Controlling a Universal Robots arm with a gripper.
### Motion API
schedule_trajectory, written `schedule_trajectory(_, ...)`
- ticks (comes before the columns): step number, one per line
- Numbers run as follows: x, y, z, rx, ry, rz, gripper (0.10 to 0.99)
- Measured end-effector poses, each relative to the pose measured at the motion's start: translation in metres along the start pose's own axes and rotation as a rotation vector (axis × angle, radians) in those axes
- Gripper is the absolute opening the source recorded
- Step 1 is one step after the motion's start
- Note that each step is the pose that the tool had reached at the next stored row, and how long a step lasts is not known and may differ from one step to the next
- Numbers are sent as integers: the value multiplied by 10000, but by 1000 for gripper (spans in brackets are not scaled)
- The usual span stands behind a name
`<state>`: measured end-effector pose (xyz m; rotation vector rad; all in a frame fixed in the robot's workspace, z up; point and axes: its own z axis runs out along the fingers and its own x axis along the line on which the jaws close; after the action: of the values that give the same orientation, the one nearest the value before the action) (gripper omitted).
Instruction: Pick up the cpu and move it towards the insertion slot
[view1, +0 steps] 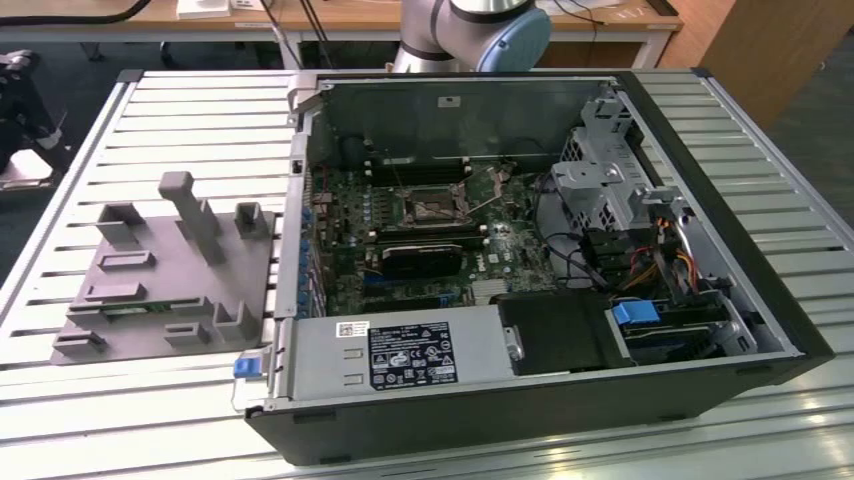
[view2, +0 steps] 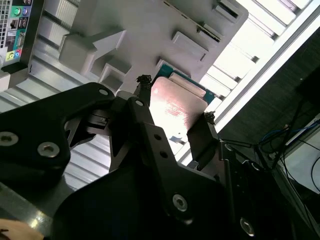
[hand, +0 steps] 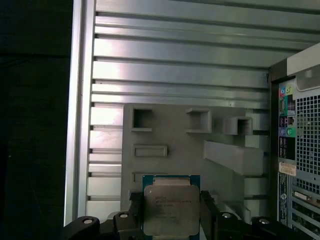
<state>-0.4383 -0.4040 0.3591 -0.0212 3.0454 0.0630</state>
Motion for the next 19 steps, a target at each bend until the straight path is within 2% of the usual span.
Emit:
schedule_trajectory(15,-34,15,-358,2,-137,-3,541)
schedule_trajectory(19,-36,15,-372,1,-142,-2,541)
